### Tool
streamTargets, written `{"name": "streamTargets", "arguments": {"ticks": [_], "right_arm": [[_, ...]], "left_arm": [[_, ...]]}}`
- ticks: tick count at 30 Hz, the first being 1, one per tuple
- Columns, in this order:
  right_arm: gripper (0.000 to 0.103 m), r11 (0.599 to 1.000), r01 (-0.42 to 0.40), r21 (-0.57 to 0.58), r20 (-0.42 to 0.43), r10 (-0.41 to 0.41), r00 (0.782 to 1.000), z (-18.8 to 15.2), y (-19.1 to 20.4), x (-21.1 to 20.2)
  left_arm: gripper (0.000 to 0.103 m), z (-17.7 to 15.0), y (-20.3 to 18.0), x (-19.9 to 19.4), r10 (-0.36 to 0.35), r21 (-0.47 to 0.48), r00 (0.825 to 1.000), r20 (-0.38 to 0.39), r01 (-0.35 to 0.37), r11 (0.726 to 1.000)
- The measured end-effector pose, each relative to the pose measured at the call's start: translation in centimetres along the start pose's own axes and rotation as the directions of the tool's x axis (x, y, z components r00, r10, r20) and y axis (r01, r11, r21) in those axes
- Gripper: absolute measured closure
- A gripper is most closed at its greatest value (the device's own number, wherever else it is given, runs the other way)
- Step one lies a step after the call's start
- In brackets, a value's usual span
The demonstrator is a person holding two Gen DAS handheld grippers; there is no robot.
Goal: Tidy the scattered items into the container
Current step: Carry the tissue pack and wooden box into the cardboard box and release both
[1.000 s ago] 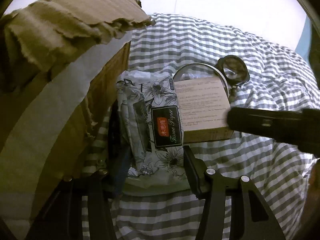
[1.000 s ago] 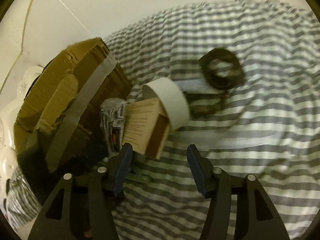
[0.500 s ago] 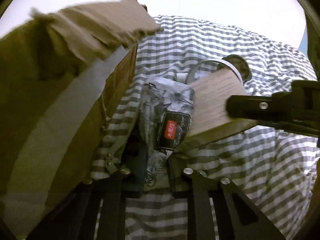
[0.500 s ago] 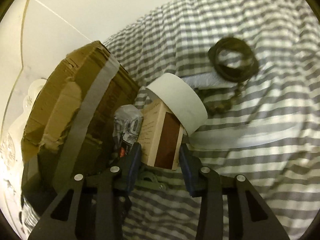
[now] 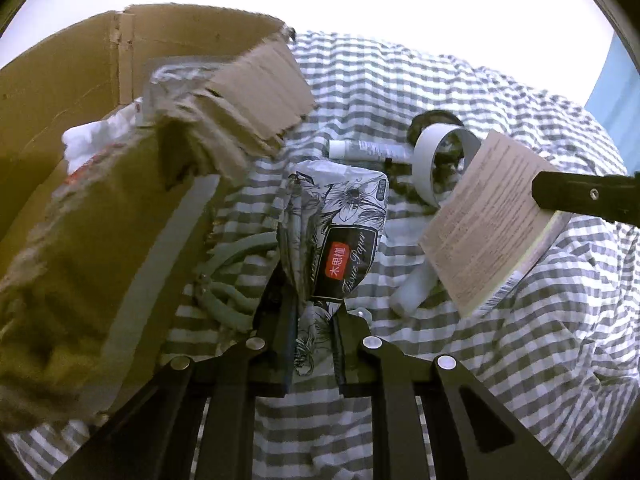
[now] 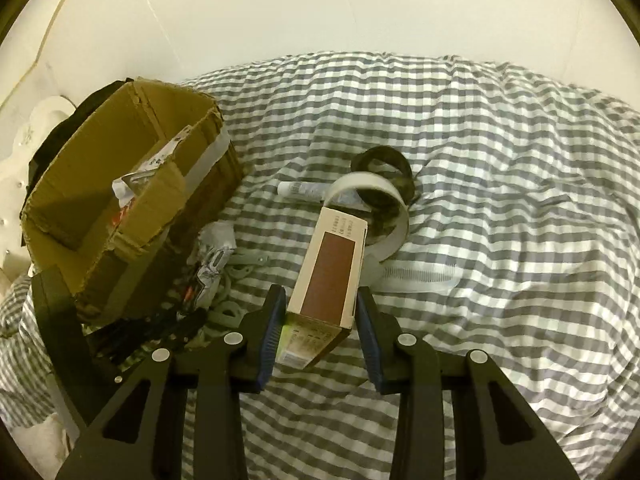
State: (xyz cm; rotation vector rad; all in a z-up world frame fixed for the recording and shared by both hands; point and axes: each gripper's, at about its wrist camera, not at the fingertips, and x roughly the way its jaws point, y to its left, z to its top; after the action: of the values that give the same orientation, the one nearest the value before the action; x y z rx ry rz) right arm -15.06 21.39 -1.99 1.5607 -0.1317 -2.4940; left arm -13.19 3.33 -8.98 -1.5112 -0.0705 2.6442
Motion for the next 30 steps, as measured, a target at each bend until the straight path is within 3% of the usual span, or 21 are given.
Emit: {"name": "streamTargets", "arguments": {"ticks": [2,7,9,10,11,13,21,30], "right_arm": [[0.068,1.0,0.008,-0.002,-0.012,-0.008,1.0,-0.3,-0.1,0.8],[0.066,1.0,0.012,-0.006,-0.038,-0.012,0.999,-0.5,0.6,3.3],[0.065,1.0,0.021,-0.01,-0.04,-0.021,0.999,-0.6,0.8,4.2],[0.066,0.999,0.031,-0.017,-0.044,-0.032,0.999,-0.6,0.9,4.5],[0.066,0.999,0.042,-0.023,-0.035,-0.043,0.998,-0.7,1.0,4.6],[0.067,0.999,0.039,-0.025,-0.019,-0.039,0.999,-0.6,1.0,4.3],[0.071,1.0,0.026,-0.013,0.055,-0.025,0.998,0.2,1.9,-0.1],[0.074,0.999,0.045,-0.03,0.159,-0.04,0.986,2.1,4.3,-6.7]], "left_arm": [[0.087,0.4,-0.2,0.8,0.02,0.01,1.0,-0.005,-0.02,1.0],[0.058,1.1,-0.6,2.8,0.11,0.046,0.994,-0.005,-0.11,0.993],[0.06,1.1,-1.2,3.7,0.138,0.094,0.99,-0.006,-0.137,0.986],[0.076,1.0,-1.4,4.0,0.149,0.111,0.989,-0.003,-0.147,0.983],[0.085,0.9,-1.5,3.9,0.149,0.12,0.989,0.002,-0.148,0.982],[0.089,0.6,-1.5,3.4,0.123,0.124,0.992,0.011,-0.124,0.985],[0.093,0.8,-3.5,-2.0,0.006,0.116,0.996,0.084,-0.016,0.993],[0.093,4.8,-2.2,-10.8,-0.095,0.047,0.973,0.209,0.087,0.995]]}}
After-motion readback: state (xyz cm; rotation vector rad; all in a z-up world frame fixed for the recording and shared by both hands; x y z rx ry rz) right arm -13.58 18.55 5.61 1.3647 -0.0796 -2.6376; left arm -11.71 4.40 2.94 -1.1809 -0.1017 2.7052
